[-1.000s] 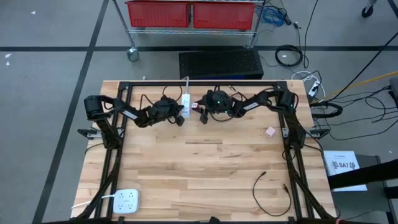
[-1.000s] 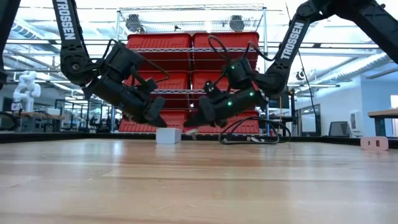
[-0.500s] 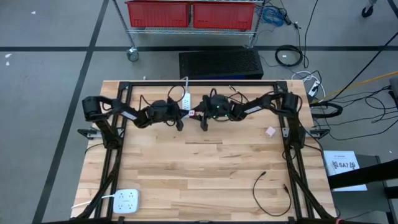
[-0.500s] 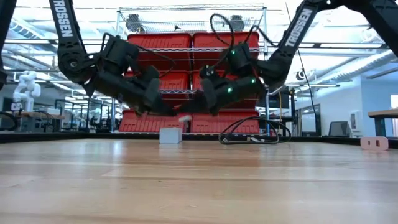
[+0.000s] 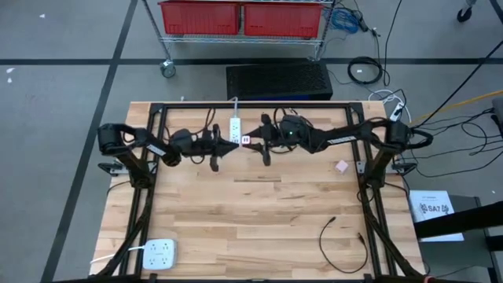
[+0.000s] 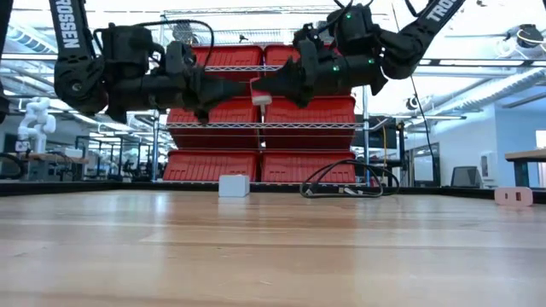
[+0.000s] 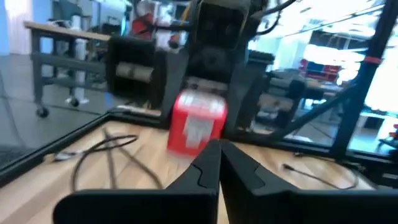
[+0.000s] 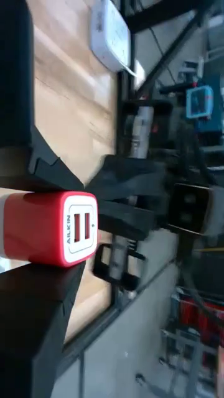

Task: Insert USB
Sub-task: Insert the pink charger adapter into the top white outlet extension

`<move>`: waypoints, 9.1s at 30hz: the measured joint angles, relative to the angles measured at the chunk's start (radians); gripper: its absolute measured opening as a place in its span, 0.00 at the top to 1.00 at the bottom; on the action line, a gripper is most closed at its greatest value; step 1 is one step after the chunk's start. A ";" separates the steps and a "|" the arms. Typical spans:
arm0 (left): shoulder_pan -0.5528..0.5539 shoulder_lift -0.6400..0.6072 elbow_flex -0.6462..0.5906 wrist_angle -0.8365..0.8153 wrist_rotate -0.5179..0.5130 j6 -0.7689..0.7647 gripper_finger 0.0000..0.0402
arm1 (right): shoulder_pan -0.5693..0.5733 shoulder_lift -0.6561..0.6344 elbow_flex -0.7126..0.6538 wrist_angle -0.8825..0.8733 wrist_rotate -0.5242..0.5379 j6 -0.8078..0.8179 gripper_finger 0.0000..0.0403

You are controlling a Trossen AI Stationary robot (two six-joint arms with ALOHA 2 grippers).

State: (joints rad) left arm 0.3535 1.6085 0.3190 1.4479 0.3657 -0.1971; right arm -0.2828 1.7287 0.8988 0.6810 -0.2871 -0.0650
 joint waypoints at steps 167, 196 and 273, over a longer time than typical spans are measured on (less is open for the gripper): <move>-0.023 -0.001 0.200 -0.514 0.038 0.159 0.62 | 0.061 0.106 0.637 -1.165 0.048 -0.037 0.56; -0.037 0.001 0.203 -0.574 0.001 0.181 0.63 | 0.061 0.143 0.683 -1.316 0.027 -0.049 0.64; -0.041 -0.002 0.203 -0.617 -0.053 0.210 0.63 | 0.037 0.180 0.722 -1.290 0.090 -0.120 0.70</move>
State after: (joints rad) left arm 0.3130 1.6066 0.5217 0.8310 0.3131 0.0132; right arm -0.2456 1.9083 1.6203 -0.6089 -0.1967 -0.1852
